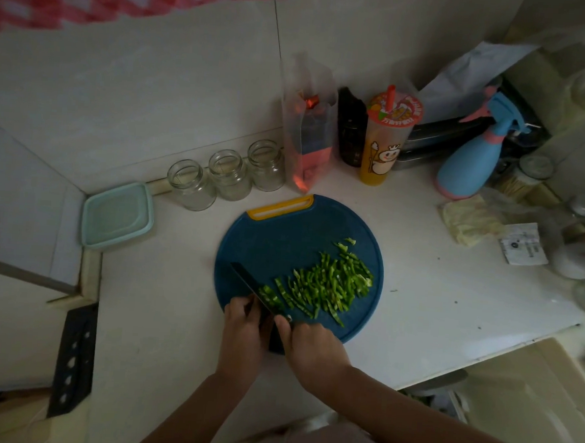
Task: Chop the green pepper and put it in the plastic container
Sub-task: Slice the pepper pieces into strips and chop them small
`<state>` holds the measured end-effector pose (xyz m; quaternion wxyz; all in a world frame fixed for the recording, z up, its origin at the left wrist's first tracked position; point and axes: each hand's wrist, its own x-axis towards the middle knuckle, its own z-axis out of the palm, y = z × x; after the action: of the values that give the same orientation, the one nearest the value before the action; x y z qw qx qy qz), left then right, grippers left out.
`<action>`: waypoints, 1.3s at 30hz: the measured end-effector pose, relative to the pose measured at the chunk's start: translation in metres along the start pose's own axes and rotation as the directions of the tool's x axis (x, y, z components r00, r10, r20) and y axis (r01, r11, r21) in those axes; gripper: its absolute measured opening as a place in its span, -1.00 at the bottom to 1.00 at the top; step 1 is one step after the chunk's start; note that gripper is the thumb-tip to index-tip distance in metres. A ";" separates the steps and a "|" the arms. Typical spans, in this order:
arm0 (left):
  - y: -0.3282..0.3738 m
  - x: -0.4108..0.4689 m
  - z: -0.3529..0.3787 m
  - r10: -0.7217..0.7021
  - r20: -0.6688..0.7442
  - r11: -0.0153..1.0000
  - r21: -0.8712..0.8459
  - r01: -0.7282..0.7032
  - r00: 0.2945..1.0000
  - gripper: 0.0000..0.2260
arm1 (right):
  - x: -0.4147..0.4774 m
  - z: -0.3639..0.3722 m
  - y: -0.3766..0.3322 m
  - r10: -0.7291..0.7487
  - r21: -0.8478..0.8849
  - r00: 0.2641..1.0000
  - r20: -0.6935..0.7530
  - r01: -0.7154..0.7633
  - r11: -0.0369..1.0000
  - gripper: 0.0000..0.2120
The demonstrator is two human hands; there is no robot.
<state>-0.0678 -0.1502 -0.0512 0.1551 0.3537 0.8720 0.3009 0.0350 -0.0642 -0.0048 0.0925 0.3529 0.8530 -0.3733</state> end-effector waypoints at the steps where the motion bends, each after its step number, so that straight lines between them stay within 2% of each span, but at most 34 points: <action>1: 0.002 0.001 -0.001 -0.029 0.005 0.999 -0.029 0.029 1.000 -0.69 | 0.000 -0.001 -0.001 0.020 0.012 1.000 -0.005 -0.020 1.000 -0.34; 4: 0.002 0.001 -0.001 -0.014 -0.004 1.000 -0.004 0.014 1.000 -0.74 | 0.002 -0.004 -0.003 0.070 0.056 0.997 0.019 -0.071 0.996 -0.43; 7: 0.002 -0.001 -0.002 0.049 -0.006 0.996 0.070 -0.048 0.999 -0.58 | 0.005 -0.002 0.001 0.062 0.067 0.998 0.017 -0.063 0.996 -0.43; 11: -0.001 0.001 -0.001 0.096 -0.018 0.989 0.115 -0.093 0.995 -0.64 | 0.002 0.005 0.012 -0.022 -0.007 1.000 0.015 0.022 1.000 -0.05; 12: -0.002 0.002 -0.001 0.111 -0.017 0.987 0.122 -0.108 0.994 -0.63 | 0.000 0.006 0.014 -0.020 -0.016 1.000 0.021 0.021 1.000 -0.02; 13: -0.003 0.002 -0.001 0.124 -0.017 0.985 0.120 -0.121 0.992 -0.62 | 0.000 0.007 0.016 -0.006 -0.003 1.000 0.015 0.006 1.000 -0.08; 15: -0.003 0.003 -0.002 0.149 -0.020 0.983 0.112 -0.146 0.989 -0.63 | -0.001 0.007 0.017 0.021 0.020 1.000 0.008 -0.021 1.000 -0.33; 16: -0.003 0.003 -0.002 0.155 -0.019 0.983 0.107 -0.152 0.988 -0.63 | 0.000 0.008 0.015 0.034 0.023 0.999 0.018 -0.035 0.999 -0.35; 19: -0.004 0.004 -0.002 0.164 -0.025 0.984 0.080 -0.161 0.986 -0.66 | 0.003 0.012 0.016 -0.001 -0.013 1.000 0.029 0.002 1.000 -0.18; 23: -0.008 0.007 -0.001 0.120 -0.014 0.992 0.039 -0.119 0.993 -0.63 | 0.009 0.009 0.010 0.064 0.026 0.995 0.073 -0.066 0.998 -0.40; 26: -0.008 0.007 -0.003 0.118 -0.009 0.993 0.000 -0.118 0.993 -0.61 | 0.024 0.013 0.010 0.040 0.083 0.994 0.097 -0.048 0.995 -0.14; 27: -0.008 0.007 -0.003 0.113 -0.004 0.994 -0.006 -0.113 0.994 -0.62 | 0.028 0.012 0.006 0.052 0.068 0.992 0.112 -0.060 0.996 -0.13; 30: -0.011 0.009 0.000 0.118 0.011 0.993 0.020 -0.118 0.993 -0.72 | 0.035 0.003 -0.014 0.140 0.021 0.985 0.105 -0.143 0.990 -0.36; 32: -0.014 0.010 0.001 0.116 0.017 0.992 0.038 -0.117 0.993 -0.77 | 0.040 0.000 -0.025 0.147 -0.002 0.985 0.096 -0.147 0.989 -0.39; 35: -0.015 0.010 -0.003 0.129 0.041 0.991 0.039 -0.130 0.991 -0.70 | 0.043 -0.001 -0.025 0.089 0.013 0.992 0.085 -0.090 0.996 -0.43; 39: -0.016 0.006 -0.002 0.137 0.033 0.987 0.075 -0.139 0.990 -0.47 | 0.034 -0.012 -0.004 0.082 0.247 0.994 0.076 -0.099 0.964 -0.50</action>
<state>-0.0815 -0.1559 -0.0605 0.1322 0.4230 0.8542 0.2719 0.0087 -0.0394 -0.0085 0.0920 0.3879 0.7786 -0.4846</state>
